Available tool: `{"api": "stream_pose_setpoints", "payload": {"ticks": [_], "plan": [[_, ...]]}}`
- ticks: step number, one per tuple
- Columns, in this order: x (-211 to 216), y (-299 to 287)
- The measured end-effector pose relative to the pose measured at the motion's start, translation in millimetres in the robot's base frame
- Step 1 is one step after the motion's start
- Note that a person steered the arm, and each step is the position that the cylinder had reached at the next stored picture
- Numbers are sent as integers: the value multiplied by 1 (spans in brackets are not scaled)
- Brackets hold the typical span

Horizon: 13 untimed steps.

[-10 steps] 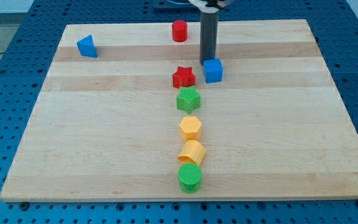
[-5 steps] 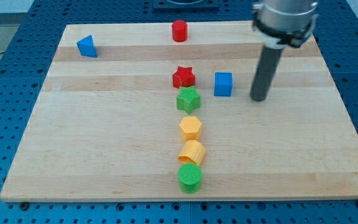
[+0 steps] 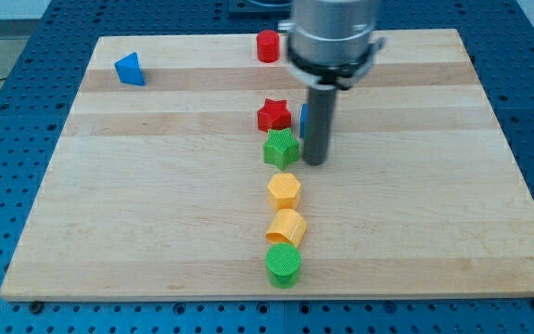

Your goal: Push the blue cube towards the right side of the blue triangle

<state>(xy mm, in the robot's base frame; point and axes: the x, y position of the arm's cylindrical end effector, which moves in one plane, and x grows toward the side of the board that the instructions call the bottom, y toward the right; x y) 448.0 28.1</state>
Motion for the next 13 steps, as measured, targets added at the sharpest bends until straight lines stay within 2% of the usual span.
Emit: {"api": "stream_pose_setpoints", "payload": {"ticks": [1,3,4,6,7,8,9,10,11,12,13], "plan": [[-26,-4],[-28,6],[-45,17],[-74,67],[-122,67],[-155,31],[-95,77],[-75,47],[-114,10],[-135,6],[-120,34]]}}
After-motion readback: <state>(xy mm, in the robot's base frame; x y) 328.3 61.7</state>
